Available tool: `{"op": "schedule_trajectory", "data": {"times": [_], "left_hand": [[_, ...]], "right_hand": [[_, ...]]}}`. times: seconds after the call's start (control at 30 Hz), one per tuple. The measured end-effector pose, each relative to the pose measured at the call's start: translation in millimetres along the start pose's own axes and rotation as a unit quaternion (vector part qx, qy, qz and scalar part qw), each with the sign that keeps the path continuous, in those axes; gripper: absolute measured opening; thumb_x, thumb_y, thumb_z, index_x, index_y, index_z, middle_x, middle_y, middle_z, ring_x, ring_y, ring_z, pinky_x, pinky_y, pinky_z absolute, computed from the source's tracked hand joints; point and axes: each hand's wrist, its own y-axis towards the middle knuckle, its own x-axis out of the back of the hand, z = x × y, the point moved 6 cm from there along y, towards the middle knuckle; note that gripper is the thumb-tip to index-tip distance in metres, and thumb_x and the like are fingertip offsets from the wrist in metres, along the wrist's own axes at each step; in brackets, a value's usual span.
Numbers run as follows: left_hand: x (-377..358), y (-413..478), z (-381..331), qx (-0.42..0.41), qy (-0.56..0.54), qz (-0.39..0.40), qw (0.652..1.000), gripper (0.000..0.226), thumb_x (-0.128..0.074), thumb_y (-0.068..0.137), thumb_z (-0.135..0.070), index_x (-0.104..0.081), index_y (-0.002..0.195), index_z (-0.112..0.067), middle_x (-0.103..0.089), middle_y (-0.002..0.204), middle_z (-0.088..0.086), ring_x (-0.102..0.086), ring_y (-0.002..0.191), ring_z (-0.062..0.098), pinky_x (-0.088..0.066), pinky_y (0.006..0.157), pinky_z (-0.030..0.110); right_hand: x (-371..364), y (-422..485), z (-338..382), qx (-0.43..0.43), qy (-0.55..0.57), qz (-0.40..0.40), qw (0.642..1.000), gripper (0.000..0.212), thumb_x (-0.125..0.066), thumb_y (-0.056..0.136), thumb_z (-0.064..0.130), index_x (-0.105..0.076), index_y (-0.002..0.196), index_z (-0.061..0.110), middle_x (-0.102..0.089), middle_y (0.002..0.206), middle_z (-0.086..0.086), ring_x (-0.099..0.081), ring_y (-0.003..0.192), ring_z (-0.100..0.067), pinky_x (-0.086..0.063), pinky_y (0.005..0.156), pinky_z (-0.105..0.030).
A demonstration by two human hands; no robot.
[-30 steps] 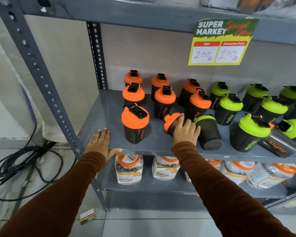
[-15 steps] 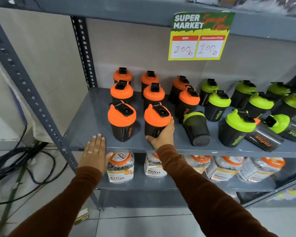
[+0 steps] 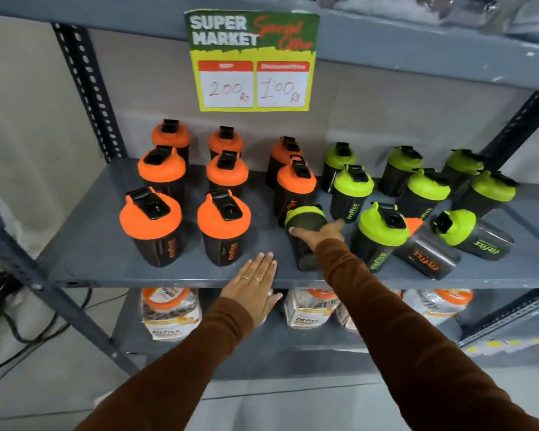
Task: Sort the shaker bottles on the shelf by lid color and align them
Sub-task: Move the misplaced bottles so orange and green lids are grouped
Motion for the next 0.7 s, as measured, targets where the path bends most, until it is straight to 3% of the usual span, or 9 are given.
{"op": "schedule_trajectory", "data": {"times": [0.07, 0.1, 0.17, 0.23, 0.3, 0.37, 0.47, 0.6, 0.7], "left_hand": [[-2, 11, -6, 0.041, -0.041, 0.008, 0.998, 0.060, -0.030, 0.088, -0.042, -0.041, 0.131, -0.002, -0.043, 0.140, 0.011, -0.042, 0.130, 0.027, -0.029, 0.110, 0.036], [-4, 15, -8, 0.044, -0.037, 0.006, 0.998, 0.060, -0.031, 0.087, -0.043, -0.044, 0.129, -0.001, -0.046, 0.138, 0.012, -0.045, 0.127, 0.028, -0.033, 0.108, 0.037], [-12, 18, -8, 0.059, -0.012, 0.046, 0.997, 0.063, -0.031, 0.077, -0.048, -0.063, 0.109, -0.004, -0.066, 0.116, 0.011, -0.063, 0.106, 0.024, -0.051, 0.087, 0.037], [-9, 22, -8, 0.077, 0.003, 0.037, 0.996, 0.069, -0.025, 0.077, -0.053, -0.068, 0.100, -0.005, -0.071, 0.105, 0.010, -0.068, 0.097, 0.022, -0.055, 0.078, 0.036], [-1, 29, -16, 0.087, -0.013, 0.040, 0.995, 0.082, -0.008, 0.086, -0.059, -0.058, 0.116, -0.001, -0.061, 0.122, 0.016, -0.058, 0.114, 0.026, -0.047, 0.094, 0.036], [2, 45, -32, 0.061, -0.033, 0.050, 0.996, 0.079, -0.014, 0.088, -0.060, -0.026, 0.138, -0.001, -0.028, 0.148, 0.017, -0.026, 0.138, 0.027, -0.019, 0.114, 0.035], [1, 71, -62, 0.024, -0.033, 0.070, 0.997, 0.080, -0.028, 0.087, -0.059, -0.006, 0.143, -0.006, -0.006, 0.155, 0.011, -0.007, 0.143, 0.021, -0.004, 0.116, 0.031], [0, 80, -78, 0.032, -0.014, 0.033, 0.999, 0.112, -0.002, 0.056, -0.078, -0.010, 0.143, -0.009, -0.011, 0.155, 0.009, -0.011, 0.142, 0.021, -0.007, 0.116, 0.031], [-2, 80, -77, 0.042, -0.006, 0.030, 0.999, 0.099, -0.019, 0.072, -0.078, -0.008, 0.143, -0.011, -0.009, 0.155, 0.007, -0.011, 0.142, 0.020, -0.008, 0.116, 0.031]], "right_hand": [[2, 0, -1, 0.002, 0.004, 0.032, 0.999, 0.114, -0.082, 0.063, 0.031, -0.005, 0.140, 0.000, -0.037, 0.142, -0.024, -0.040, 0.128, -0.036, -0.037, 0.106, -0.041], [4, -3, 1, 0.022, 0.000, 0.031, 0.999, 0.110, -0.082, 0.063, 0.029, -0.008, 0.140, 0.001, -0.039, 0.140, -0.023, -0.042, 0.127, -0.036, -0.038, 0.104, -0.040], [14, -13, 7, 0.071, 0.011, 0.010, 0.997, 0.103, -0.080, 0.065, 0.030, -0.014, 0.140, 0.006, -0.044, 0.137, -0.020, -0.046, 0.123, -0.036, -0.039, 0.101, -0.039], [27, -26, 11, 0.117, 0.072, -0.017, 0.990, 0.099, -0.079, 0.066, 0.030, -0.016, 0.140, 0.011, -0.046, 0.136, -0.017, -0.048, 0.121, -0.032, -0.038, 0.100, -0.035], [43, -40, 15, 0.147, 0.166, -0.024, 0.975, 0.095, -0.078, 0.067, 0.027, -0.019, 0.140, 0.013, -0.047, 0.130, -0.010, -0.048, 0.113, -0.020, -0.036, 0.095, -0.025], [64, -48, 15, 0.166, 0.239, -0.037, 0.956, 0.092, -0.079, 0.067, 0.024, -0.022, 0.139, 0.013, -0.043, 0.119, 0.000, -0.043, 0.106, -0.010, -0.033, 0.089, -0.016], [103, -48, 16, 0.187, 0.303, -0.060, 0.932, 0.089, -0.081, 0.064, 0.023, -0.029, 0.136, 0.012, -0.049, 0.123, -0.002, -0.051, 0.113, -0.017, -0.041, 0.096, -0.026], [162, -30, 7, 0.203, 0.352, -0.093, 0.909, 0.091, -0.079, 0.053, 0.034, -0.037, 0.130, 0.012, -0.057, 0.122, -0.011, -0.058, 0.108, -0.024, -0.048, 0.097, -0.040], [197, -9, -12, 0.200, 0.326, -0.147, 0.912, 0.099, -0.080, 0.049, 0.041, -0.033, 0.132, 0.016, -0.055, 0.123, -0.009, -0.053, 0.114, -0.026, -0.044, 0.101, -0.046]]}}
